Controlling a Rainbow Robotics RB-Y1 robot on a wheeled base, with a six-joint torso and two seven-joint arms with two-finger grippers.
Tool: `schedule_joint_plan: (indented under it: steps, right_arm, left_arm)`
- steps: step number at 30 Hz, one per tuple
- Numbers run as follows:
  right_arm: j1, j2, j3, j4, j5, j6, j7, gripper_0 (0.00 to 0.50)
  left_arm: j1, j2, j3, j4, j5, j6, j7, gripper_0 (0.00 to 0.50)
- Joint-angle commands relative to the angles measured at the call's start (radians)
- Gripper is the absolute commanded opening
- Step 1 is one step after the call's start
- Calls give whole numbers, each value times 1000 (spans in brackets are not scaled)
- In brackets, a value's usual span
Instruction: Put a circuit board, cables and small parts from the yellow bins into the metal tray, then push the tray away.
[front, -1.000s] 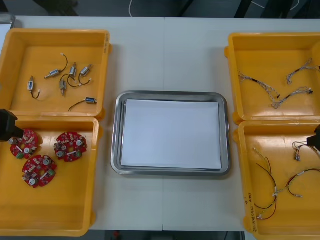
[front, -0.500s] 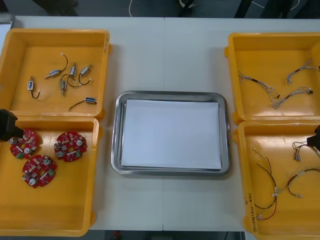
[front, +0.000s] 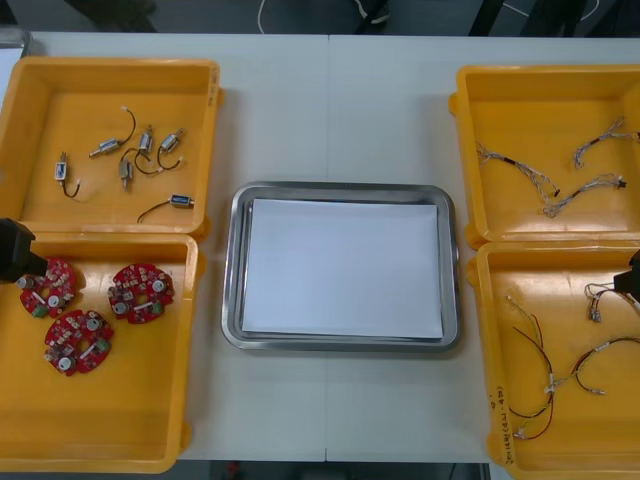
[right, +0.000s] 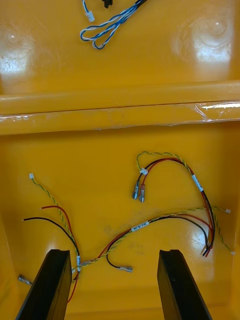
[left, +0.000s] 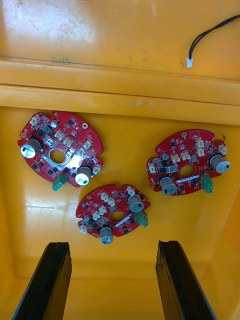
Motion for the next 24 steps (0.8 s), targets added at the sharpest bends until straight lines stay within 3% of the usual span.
schedule_joint_plan:
  steps: [1,24]
  right_arm:
    - [17,-37,-15,-15,-5,3,-17,500]
    - [17,-37,-15,-15,-5,3,-17,500]
  left_arm:
    - [14,44,35,-30,3,6,-80,500]
    - [14,44,35,-30,3,6,-80,500]
